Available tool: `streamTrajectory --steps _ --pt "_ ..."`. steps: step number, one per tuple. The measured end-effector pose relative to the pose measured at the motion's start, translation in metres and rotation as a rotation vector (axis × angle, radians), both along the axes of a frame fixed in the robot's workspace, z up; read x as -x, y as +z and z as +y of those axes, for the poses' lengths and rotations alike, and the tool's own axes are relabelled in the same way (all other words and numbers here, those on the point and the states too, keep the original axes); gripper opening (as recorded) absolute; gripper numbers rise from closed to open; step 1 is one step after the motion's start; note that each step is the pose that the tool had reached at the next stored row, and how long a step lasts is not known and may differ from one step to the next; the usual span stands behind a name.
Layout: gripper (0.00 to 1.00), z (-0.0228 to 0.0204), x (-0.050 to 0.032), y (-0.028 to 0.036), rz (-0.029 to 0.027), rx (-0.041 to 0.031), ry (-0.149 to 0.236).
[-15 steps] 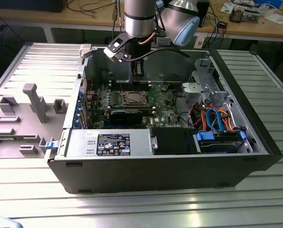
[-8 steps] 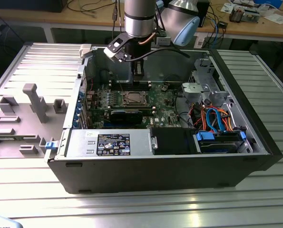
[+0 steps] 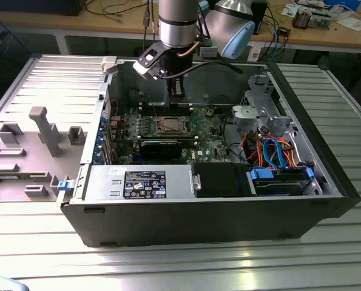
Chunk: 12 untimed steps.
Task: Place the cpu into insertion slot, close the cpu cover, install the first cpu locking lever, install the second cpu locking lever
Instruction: 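Install the first cpu locking lever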
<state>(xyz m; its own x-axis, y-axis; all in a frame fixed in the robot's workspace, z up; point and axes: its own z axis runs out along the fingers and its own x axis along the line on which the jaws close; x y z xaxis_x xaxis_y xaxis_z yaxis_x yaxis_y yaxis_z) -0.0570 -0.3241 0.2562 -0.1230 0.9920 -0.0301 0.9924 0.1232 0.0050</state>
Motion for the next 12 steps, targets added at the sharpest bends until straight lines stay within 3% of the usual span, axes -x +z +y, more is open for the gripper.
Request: streamTrajectory --steps 12 --pt "0.11 0.0000 0.0000 0.0000 0.0000 0.0009 0.096"
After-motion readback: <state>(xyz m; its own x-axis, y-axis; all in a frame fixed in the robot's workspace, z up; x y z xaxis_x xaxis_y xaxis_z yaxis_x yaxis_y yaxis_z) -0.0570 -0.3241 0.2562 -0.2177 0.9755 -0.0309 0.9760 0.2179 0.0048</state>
